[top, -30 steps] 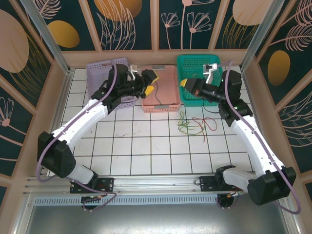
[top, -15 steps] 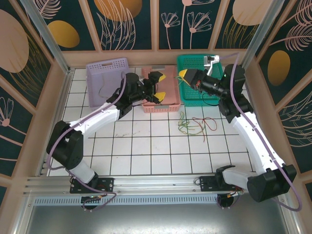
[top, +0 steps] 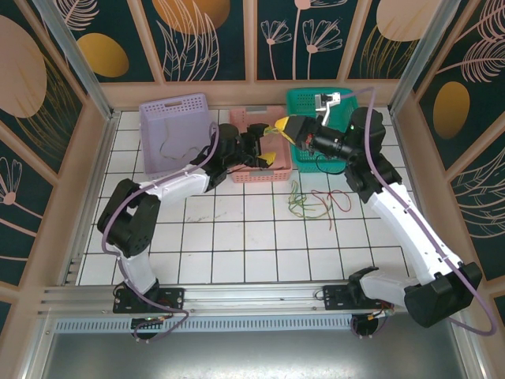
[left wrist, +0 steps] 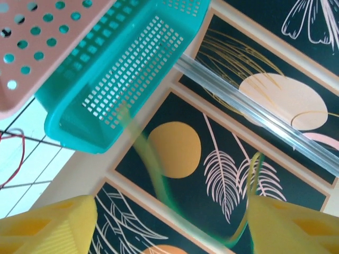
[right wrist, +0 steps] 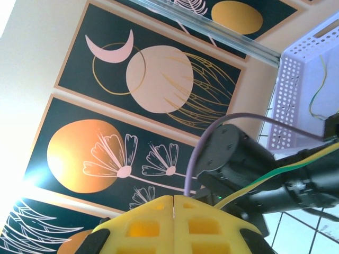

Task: Untangle the cables

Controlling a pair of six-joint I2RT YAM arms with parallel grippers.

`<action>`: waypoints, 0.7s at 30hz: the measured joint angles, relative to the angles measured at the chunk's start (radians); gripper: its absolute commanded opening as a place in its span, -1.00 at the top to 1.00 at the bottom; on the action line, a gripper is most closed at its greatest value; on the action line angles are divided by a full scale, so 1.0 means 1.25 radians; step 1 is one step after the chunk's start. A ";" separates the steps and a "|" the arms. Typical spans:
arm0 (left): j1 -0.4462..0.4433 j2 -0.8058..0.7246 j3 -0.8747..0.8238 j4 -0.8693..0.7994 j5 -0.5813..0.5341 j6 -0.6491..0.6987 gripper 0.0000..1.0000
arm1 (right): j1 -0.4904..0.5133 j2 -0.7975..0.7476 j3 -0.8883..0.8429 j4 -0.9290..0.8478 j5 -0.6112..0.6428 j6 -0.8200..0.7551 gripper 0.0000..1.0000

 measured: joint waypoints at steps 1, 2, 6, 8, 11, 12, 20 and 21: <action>0.000 0.007 0.000 0.011 -0.006 -0.005 -0.19 | 0.004 0.000 0.000 0.000 0.001 0.001 1.00; 0.000 0.014 0.000 0.023 -0.014 -0.006 -0.05 | 0.009 0.000 0.000 0.000 0.002 0.002 1.00; 0.000 0.025 0.000 0.046 -0.038 -0.016 0.83 | 0.017 0.000 0.000 0.000 0.014 0.005 1.00; 0.000 0.025 -0.004 0.064 -0.047 -0.017 1.00 | 0.017 0.000 0.000 0.000 0.020 0.005 1.00; 0.005 0.019 -0.029 0.080 -0.057 -0.018 1.00 | 0.016 -0.001 0.000 -0.001 0.032 0.005 1.00; 0.009 0.014 -0.045 0.081 -0.058 -0.018 1.00 | 0.016 -0.002 0.001 -0.001 0.037 0.005 1.00; 0.125 -0.099 -0.217 0.042 -0.062 -0.010 1.00 | -0.079 -0.023 0.077 -0.019 0.079 -0.001 1.00; 0.140 -0.115 -0.231 0.040 -0.061 -0.007 1.00 | -0.092 -0.026 0.087 -0.019 0.079 -0.001 1.00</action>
